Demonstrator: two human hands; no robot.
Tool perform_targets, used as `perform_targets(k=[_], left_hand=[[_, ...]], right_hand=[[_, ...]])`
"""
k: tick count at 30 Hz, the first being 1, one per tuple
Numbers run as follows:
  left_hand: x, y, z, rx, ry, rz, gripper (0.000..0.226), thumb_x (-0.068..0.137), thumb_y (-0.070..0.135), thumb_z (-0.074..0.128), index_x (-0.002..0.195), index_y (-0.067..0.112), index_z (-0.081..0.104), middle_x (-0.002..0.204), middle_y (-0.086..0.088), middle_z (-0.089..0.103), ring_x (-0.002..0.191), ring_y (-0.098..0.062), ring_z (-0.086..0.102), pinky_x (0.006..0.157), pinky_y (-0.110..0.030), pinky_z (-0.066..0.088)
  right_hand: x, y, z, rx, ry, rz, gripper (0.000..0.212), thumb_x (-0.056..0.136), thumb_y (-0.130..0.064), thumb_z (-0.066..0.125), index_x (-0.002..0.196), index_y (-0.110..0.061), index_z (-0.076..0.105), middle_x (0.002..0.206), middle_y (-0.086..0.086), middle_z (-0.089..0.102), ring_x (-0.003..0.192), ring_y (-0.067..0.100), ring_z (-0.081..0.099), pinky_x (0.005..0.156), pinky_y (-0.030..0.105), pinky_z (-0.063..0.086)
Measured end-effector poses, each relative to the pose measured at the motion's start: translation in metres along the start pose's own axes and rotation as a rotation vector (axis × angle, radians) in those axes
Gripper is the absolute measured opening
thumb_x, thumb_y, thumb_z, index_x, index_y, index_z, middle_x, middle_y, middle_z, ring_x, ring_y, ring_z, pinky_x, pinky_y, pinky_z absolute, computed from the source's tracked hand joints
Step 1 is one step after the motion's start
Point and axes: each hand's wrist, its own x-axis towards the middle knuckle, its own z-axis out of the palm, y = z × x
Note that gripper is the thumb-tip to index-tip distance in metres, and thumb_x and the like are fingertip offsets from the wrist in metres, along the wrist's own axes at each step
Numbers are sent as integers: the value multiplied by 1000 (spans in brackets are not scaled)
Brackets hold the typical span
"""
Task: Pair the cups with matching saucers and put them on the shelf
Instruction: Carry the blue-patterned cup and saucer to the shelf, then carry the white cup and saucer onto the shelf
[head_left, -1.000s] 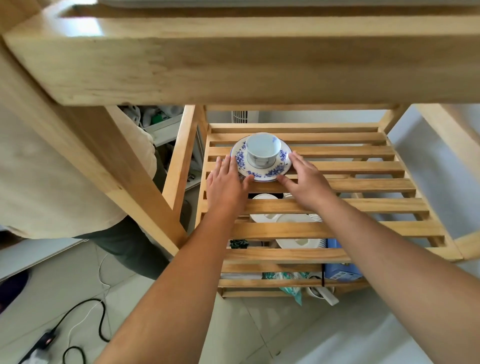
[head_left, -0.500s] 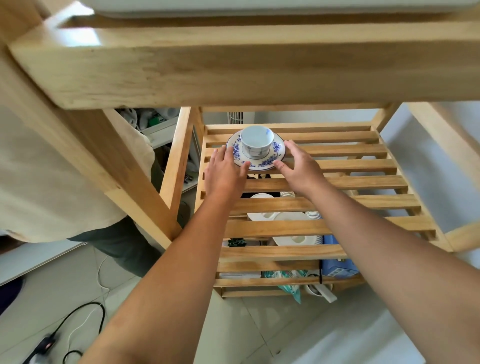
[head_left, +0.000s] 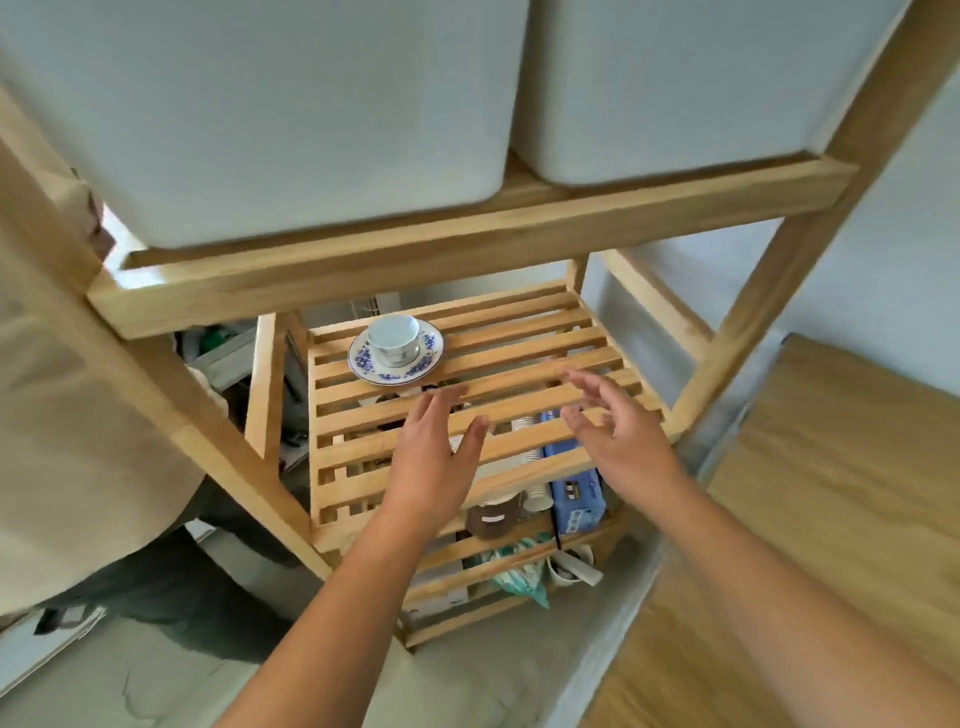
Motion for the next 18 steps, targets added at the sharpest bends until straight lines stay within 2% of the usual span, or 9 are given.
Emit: perform_targets(k=[2,5,8,10,13,18], left_hand=[[-10,27,14,-24,-66,54,41,94,37,50,133,24,47,135,5,49,124,-15,47,95,-26,39],[-20,73,46,-58,-175,173,39,94,34,52,132,25,49,134,4,52,123,-15,49,101,-33,43],[-34,131,88,-132,-311,301,39,94,29,54,132,23,50,134,3,52,123,-12,49,97,-26,41],[-49,169,117,-167,-403,390,40,93,28,56,132,21,50,132,3,53,121,-11,50,95,-24,40],[-85,227,163,-178,-544,533,41,91,25,59,130,16,52,126,-1,56,116,-15,53,92,-24,41],[-151,296,229,-209,-731,608,41,91,26,60,129,13,54,129,-5,57,113,-16,56,92,-25,43]], right_hand=[[-31,5,-32,-10,55,53,42,90,-37,54,130,-36,45,122,-20,47,114,2,43,93,26,38],[-75,18,-84,-29,160,129,43,89,-34,56,130,-34,46,125,-18,49,116,2,45,100,30,40],[-123,38,-140,-33,339,184,42,87,-27,61,128,-27,50,125,-11,56,119,10,52,104,33,40],[-157,49,-173,-31,460,239,41,87,-21,62,126,-22,53,121,-9,57,117,13,54,101,28,39],[-219,64,-221,-43,615,338,39,87,-25,61,126,-26,53,122,-12,57,115,8,53,101,28,39],[-308,91,-293,-61,765,485,35,87,-29,61,121,-29,55,117,-14,58,110,6,54,93,28,44]])
